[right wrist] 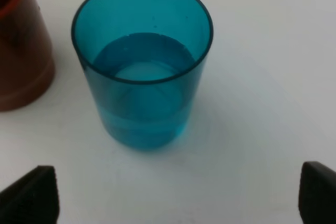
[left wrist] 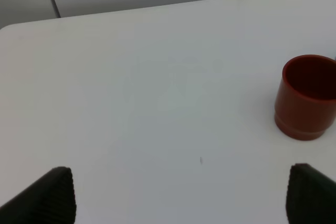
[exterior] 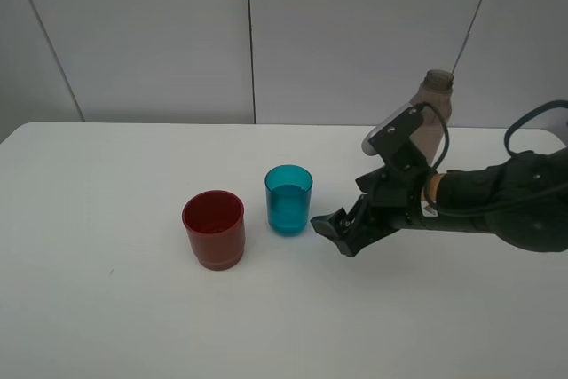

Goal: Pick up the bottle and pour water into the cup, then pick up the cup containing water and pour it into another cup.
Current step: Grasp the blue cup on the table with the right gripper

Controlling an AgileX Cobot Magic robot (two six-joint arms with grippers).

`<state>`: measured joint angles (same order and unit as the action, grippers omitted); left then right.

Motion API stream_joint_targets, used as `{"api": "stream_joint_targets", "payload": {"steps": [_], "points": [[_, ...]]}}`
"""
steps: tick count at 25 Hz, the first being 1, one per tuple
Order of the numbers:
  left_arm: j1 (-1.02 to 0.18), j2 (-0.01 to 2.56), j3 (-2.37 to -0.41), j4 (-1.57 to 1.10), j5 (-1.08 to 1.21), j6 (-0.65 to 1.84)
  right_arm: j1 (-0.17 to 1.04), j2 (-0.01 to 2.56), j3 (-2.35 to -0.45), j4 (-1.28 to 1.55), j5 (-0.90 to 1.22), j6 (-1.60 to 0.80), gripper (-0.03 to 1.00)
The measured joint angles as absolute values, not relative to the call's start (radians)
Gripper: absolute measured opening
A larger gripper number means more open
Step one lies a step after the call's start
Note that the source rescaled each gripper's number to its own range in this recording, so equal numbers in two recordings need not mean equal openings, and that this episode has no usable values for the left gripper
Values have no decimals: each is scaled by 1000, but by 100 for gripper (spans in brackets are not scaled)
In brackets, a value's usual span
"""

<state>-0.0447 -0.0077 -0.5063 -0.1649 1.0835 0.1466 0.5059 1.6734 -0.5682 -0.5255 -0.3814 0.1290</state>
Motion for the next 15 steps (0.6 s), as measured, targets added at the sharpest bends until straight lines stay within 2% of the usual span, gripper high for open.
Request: {"api": "stream_joint_targets", "payload": {"steps": [4, 15], "points": [[-45, -8, -506, -165, 1083, 147, 475, 1689, -568, -526, -421, 47, 91], [-45, -8, -506, -165, 1083, 147, 469, 1828, -590, -533, -584, 25, 91]]}}
